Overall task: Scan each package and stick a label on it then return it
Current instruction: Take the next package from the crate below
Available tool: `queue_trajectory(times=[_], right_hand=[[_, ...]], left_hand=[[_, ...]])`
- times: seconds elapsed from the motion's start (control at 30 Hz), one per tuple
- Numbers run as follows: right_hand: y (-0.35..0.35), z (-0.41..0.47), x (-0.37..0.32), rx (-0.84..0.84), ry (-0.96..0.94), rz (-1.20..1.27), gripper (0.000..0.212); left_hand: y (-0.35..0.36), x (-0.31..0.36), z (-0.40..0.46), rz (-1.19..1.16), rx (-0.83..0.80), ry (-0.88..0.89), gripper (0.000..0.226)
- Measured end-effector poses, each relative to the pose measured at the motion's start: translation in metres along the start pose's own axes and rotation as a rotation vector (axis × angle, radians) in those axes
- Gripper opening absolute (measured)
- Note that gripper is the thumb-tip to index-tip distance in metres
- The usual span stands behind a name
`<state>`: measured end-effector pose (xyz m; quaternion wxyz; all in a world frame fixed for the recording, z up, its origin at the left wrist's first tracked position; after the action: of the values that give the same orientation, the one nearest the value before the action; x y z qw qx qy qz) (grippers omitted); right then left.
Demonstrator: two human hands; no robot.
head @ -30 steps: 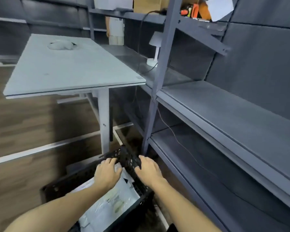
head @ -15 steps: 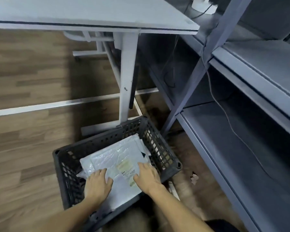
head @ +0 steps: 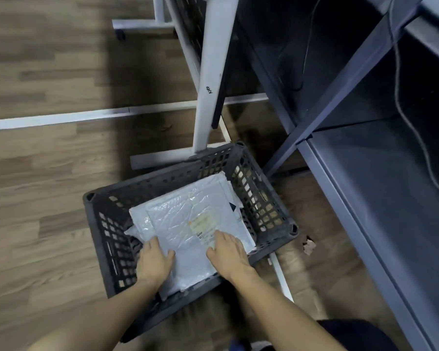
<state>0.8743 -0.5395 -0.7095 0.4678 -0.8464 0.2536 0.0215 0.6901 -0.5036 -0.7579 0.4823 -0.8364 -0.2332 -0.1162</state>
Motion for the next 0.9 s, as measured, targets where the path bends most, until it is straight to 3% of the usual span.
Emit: queue_trajectory(times=[0.3, 0.5, 0.6, 0.77, 0.9], right_hand=[[-0.005, 0.001, 0.015, 0.065, 0.037, 0.029, 0.038], [-0.015, 0.002, 0.017, 0.098, 0.045, 0.031, 0.039], [-0.019, 0.001, 0.019, 0.116, 0.048, 0.041, 0.039], [-0.025, -0.004, 0.025, 0.139, 0.061, 0.061, 0.044], [-0.032, -0.011, 0.028, 0.158, 0.066, 0.060, 0.045]], left_hand=[[0.006, 0.002, 0.012, -0.301, 0.064, -0.241, 0.062], [0.011, 0.010, 0.013, -0.334, 0.095, -0.257, 0.053], [0.015, 0.013, 0.010, -0.523, 0.131, -0.309, 0.046], [0.027, 0.017, 0.009, -0.743, 0.036, -0.378, 0.059], [0.029, 0.028, 0.006, -0.808, -0.025, -0.289, 0.049]])
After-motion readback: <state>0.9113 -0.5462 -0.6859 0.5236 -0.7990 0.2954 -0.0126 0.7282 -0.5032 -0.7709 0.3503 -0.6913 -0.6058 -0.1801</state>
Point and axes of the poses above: each hand's wrist, its own z-axis towards the middle knuckle, its own y-axis out of the palm, x = y × z, the point moved 5 cm from there along z, towards the middle knuckle, and after that the axes turned 2 degrees about x, right-handed, at the moved point
